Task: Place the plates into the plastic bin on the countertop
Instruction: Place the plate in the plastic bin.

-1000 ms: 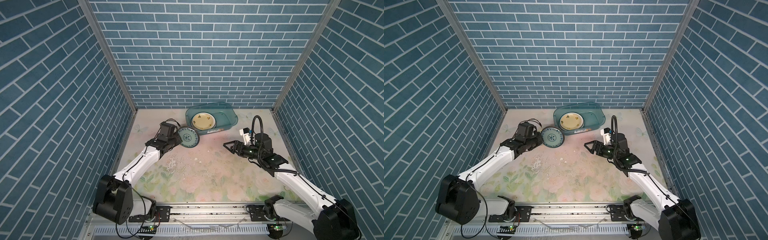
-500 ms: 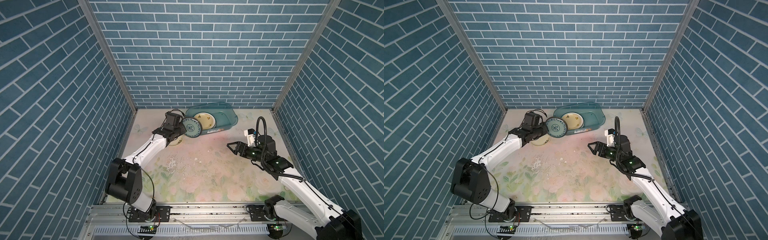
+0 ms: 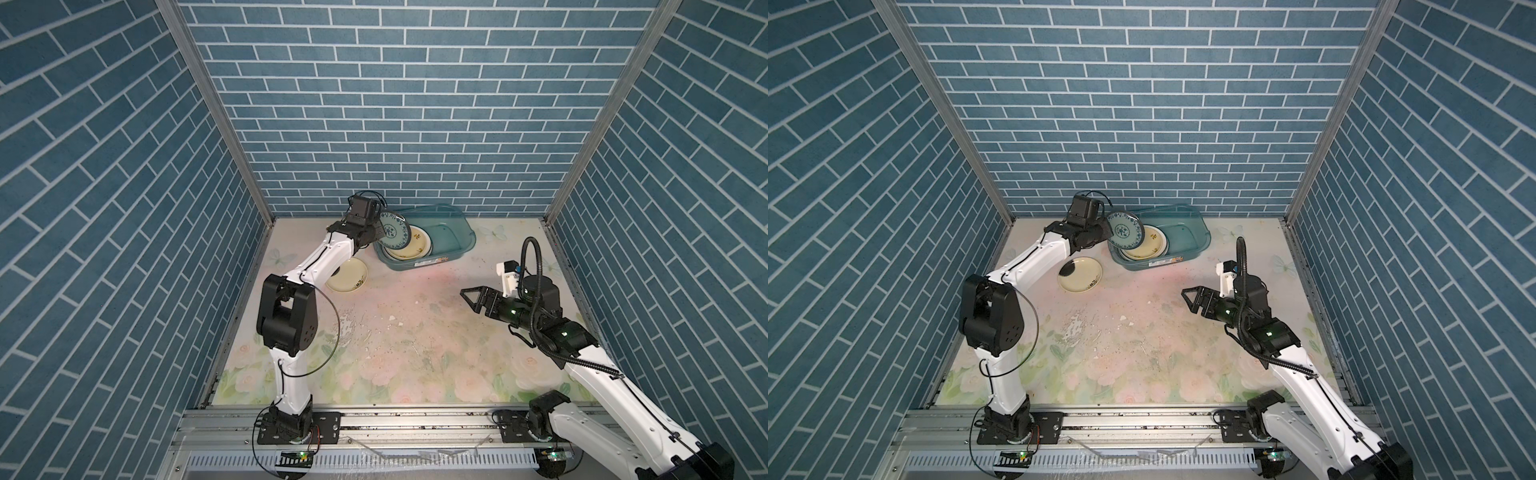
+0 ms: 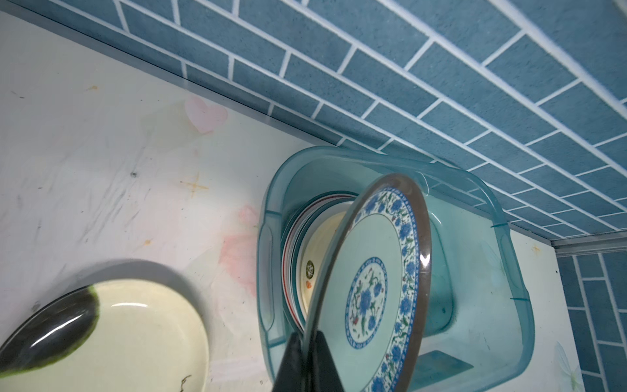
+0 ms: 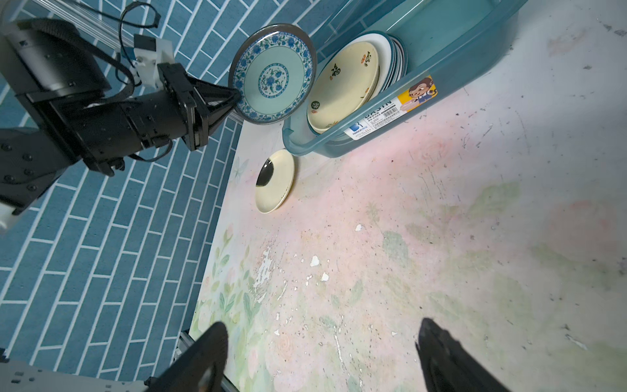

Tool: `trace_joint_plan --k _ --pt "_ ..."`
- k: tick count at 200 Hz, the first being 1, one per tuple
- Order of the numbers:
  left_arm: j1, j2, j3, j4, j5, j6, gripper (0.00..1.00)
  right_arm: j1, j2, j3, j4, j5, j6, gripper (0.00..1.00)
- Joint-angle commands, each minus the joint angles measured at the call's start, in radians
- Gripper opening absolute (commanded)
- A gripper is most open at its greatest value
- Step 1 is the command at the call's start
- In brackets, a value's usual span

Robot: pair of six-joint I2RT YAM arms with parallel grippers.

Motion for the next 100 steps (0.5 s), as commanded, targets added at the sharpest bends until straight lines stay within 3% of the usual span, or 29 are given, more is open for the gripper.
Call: trace_joint_plan --k 1,97,100 --pt "-0.006 0.064 0.08 -0.066 0.034 0.011 0.0 0.001 -0.024 -0.001 -0.036 0.027 -0.027 0.88" --pt "-0.01 0.245 0.197 -0.094 0.134 -0.003 0.0 0.001 -0.037 -0.01 -0.058 0.034 -0.025 0.88" --pt "-0.009 0.249 0.202 -0.096 0.139 -0.002 0.03 0.001 -0.037 -0.01 -0.058 0.034 -0.025 0.88"
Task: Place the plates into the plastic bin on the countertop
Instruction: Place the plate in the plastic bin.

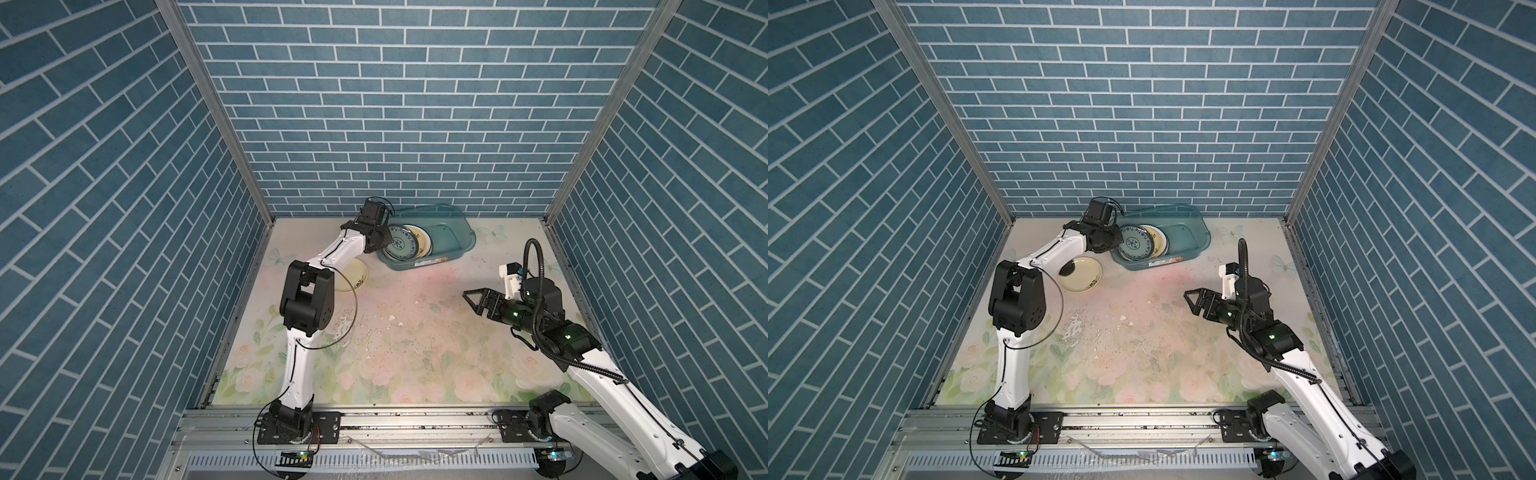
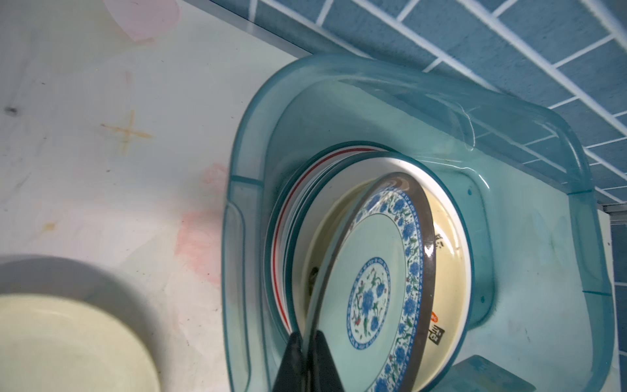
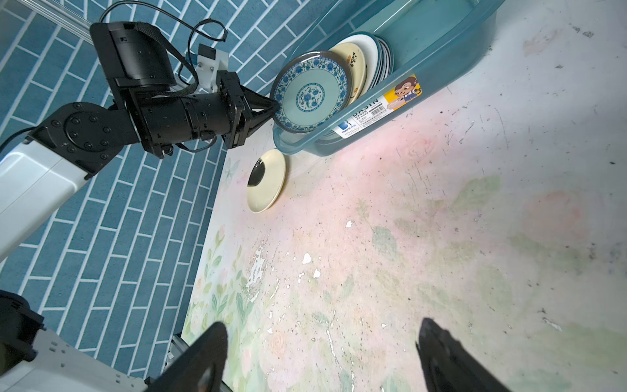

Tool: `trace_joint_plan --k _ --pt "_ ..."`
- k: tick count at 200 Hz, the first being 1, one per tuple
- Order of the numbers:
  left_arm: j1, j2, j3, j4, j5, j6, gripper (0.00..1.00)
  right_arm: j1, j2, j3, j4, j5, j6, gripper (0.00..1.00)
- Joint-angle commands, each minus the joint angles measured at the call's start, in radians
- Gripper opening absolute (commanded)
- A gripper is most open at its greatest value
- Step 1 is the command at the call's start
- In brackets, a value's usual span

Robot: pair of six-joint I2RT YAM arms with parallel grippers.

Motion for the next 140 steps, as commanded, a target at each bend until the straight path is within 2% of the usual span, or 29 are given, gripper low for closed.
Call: trace_joint_plan --k 1,14,39,54,95,107,111,140 --pt "-0.007 0.029 0.052 -0.027 0.042 0.006 0.05 0.001 -0.009 -0.009 -0.011 0.009 -0.022 0.88" --pt "-0.009 0.048 0.079 -0.039 0.063 0.021 0.26 0.001 -0.013 -0.011 -0.012 0.013 -0.021 0.87" --pt "-0.012 0.07 0.136 -0.087 0.069 0.056 0.42 0.001 -0.018 -0.012 -0.017 0.021 -0.021 0.87" --pt "-0.015 0.062 0.138 -0.082 0.07 0.066 0.57 0.001 -0.02 -0.01 -0.02 0.021 -0.021 0.87" --pt "-0.022 0.034 0.14 -0.055 0.096 0.081 0.77 0.001 -0.01 -0.003 -0.029 0.032 -0.022 0.87" --pt "-0.025 0.016 0.126 -0.04 0.099 0.083 0.9 0.001 -0.012 0.0 -0.03 0.034 -0.023 0.87" --pt "-0.027 0.009 0.121 -0.036 0.099 0.085 0.98 0.001 -0.012 0.0 -0.028 0.035 -0.024 0.87" --pt "-0.031 -0.074 0.048 0.012 0.072 0.103 0.99 0.001 -0.009 0.003 -0.026 0.037 -0.024 0.87"
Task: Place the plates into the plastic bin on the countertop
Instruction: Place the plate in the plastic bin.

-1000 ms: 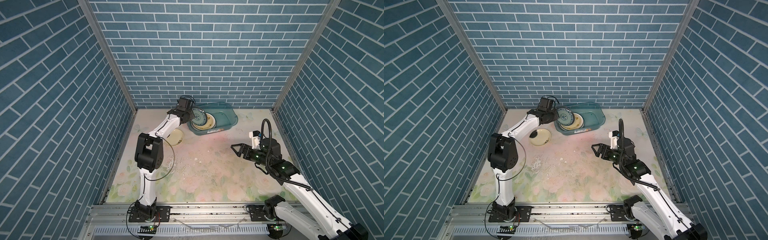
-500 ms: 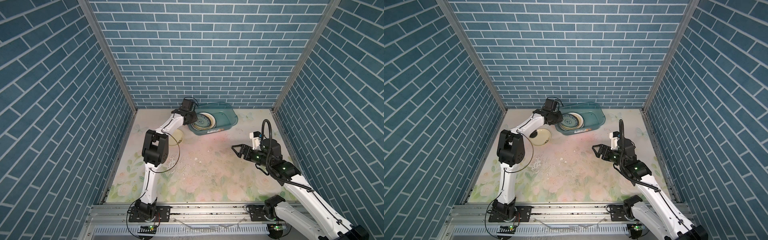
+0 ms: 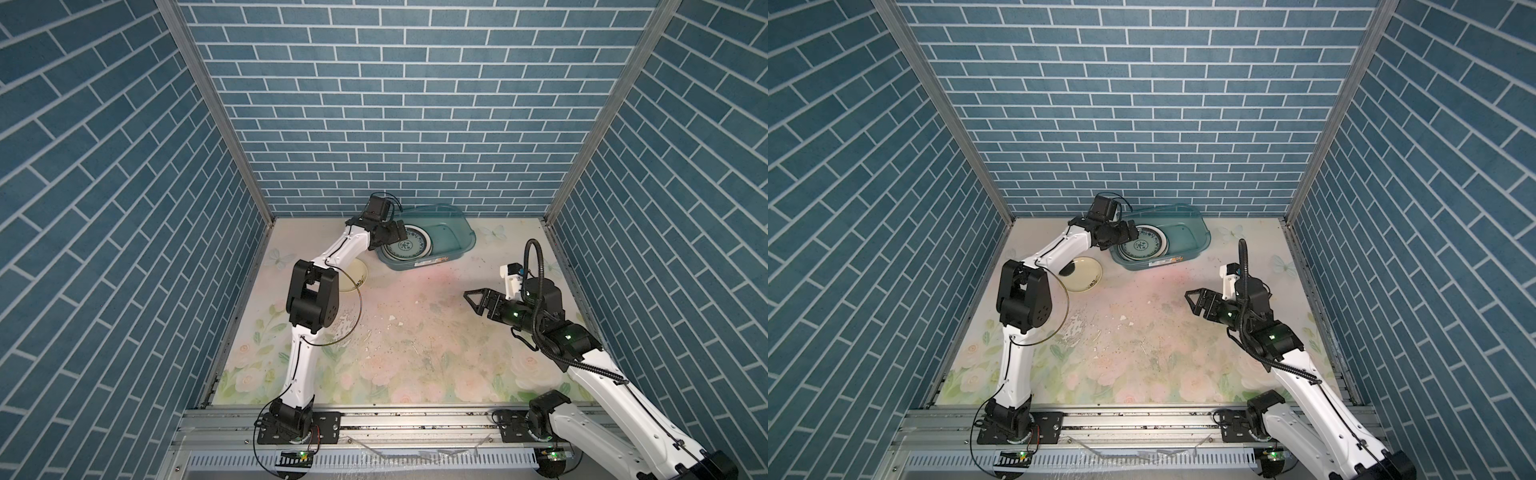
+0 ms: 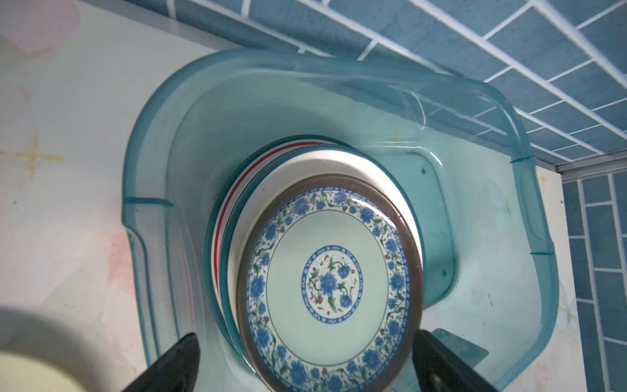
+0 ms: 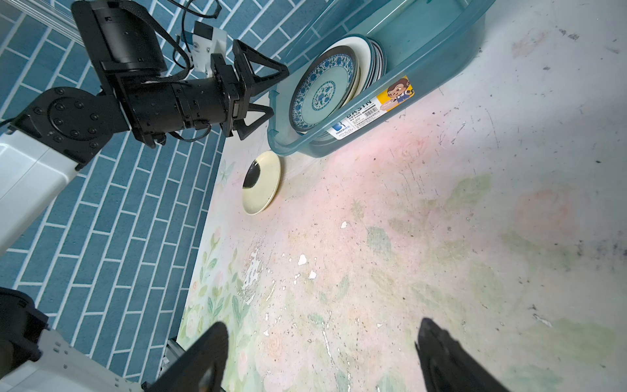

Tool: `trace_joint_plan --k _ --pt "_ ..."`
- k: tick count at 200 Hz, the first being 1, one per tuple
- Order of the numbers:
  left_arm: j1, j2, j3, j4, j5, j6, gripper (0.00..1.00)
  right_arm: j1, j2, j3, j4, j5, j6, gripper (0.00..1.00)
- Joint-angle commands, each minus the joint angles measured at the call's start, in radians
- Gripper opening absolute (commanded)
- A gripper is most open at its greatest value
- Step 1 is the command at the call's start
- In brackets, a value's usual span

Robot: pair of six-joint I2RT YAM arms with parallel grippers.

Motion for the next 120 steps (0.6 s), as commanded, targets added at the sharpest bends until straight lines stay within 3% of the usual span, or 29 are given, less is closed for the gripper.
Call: trace_joint_plan --k 1,34,65,120 --pt "-0.01 -0.11 -0.053 0.043 -0.019 0.029 0.99 0.001 -0.007 0.004 -0.018 0.018 -0.025 0.87" --pt "-0.011 -0.245 -0.167 0.082 -0.104 0.053 1.0 0.001 0.002 0.013 -0.007 -0.001 -0.028 0.87" --pt "-0.004 -0.383 -0.296 0.105 -0.156 0.073 1.0 0.001 0.016 0.005 0.088 -0.127 -0.026 0.86" --pt "0.091 -0.593 -0.62 0.225 -0.061 -0.03 1.0 0.02 0.092 0.043 0.105 -0.195 -0.067 0.83"
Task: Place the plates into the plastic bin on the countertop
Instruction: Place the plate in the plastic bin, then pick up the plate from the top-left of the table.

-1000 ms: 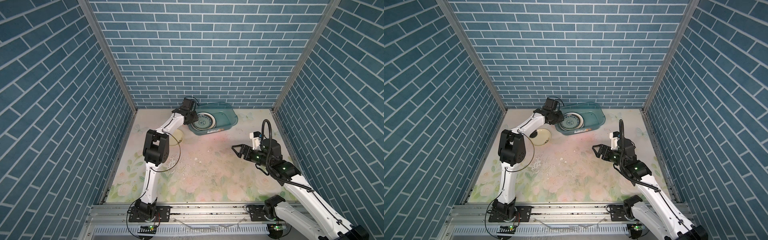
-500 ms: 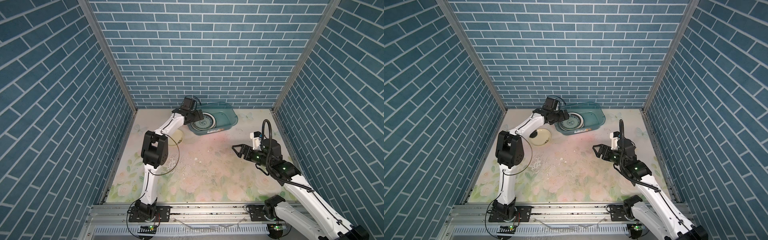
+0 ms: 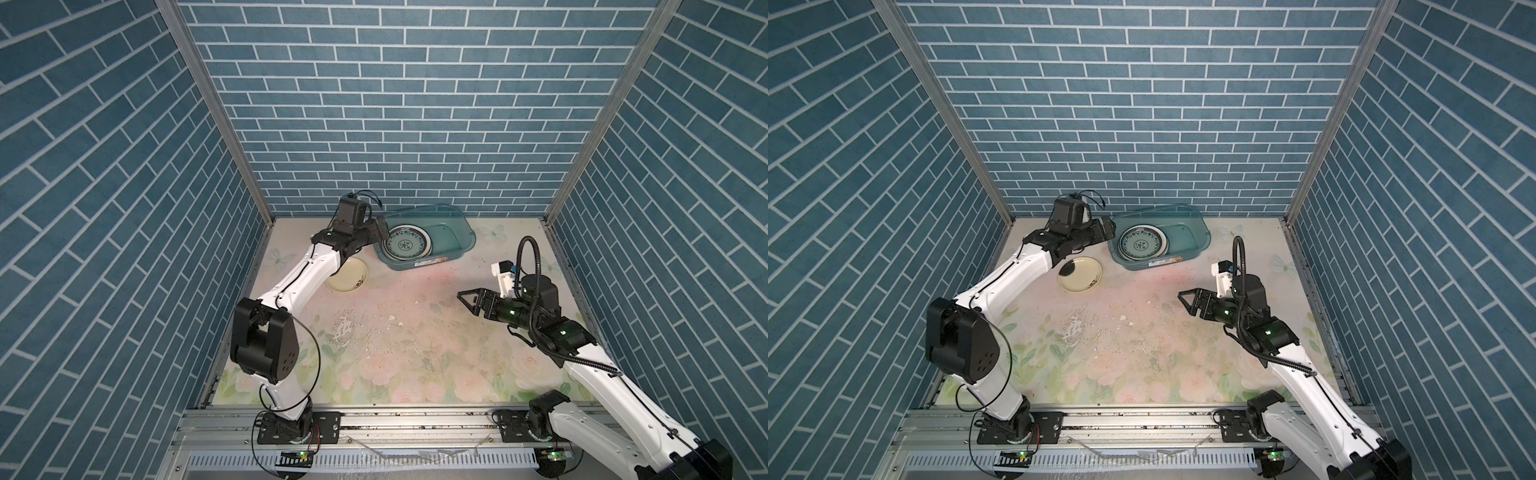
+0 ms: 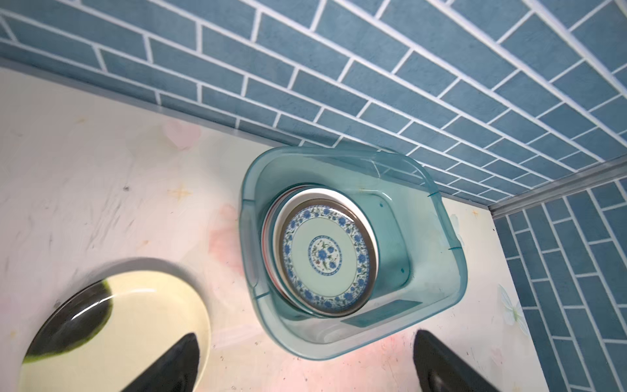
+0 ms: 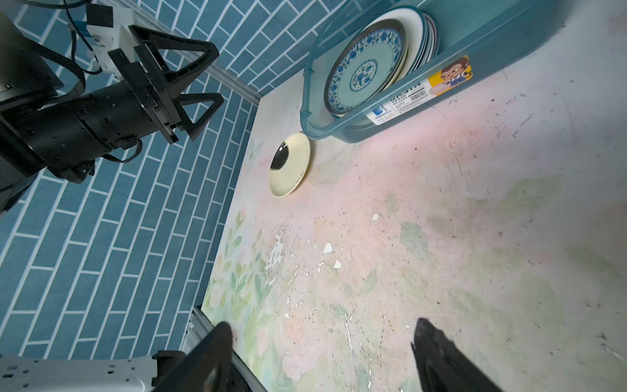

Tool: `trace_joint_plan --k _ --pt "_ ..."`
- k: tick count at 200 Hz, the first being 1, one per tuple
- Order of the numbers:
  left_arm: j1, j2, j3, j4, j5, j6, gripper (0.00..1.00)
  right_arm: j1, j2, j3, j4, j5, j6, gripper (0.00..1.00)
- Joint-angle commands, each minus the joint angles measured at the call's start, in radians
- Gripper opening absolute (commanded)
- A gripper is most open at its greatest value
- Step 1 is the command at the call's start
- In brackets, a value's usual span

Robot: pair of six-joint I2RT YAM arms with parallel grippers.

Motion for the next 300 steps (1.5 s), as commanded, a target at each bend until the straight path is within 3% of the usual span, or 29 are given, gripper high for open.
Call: trace_joint_plan --k 1,72,139,201,284,300 --pt "0.045 -0.049 -0.101 0.044 0.033 -0.042 1.0 0.016 0.029 0.04 0.036 -0.053 -0.041 0.83" --pt "0.169 -0.217 -0.346 0.086 0.101 -0.09 1.0 0.124 0.153 0.087 0.15 -0.016 -0.029 0.83" --pt "0.235 -0.281 -0.493 0.086 0.071 -0.058 1.0 0.226 0.31 0.128 0.241 0.025 -0.019 0.83" --pt "0.313 -0.221 -0.589 0.165 0.146 -0.093 1.0 0.281 0.405 0.148 0.272 0.072 -0.016 0.83" --pt "0.349 -0.067 -0.619 0.292 0.232 -0.145 1.0 0.286 0.396 0.13 0.255 0.128 -0.021 0.84" --pt "0.349 -0.042 -0.623 0.317 0.237 -0.15 0.95 0.286 0.387 0.129 0.245 0.138 -0.025 0.84"
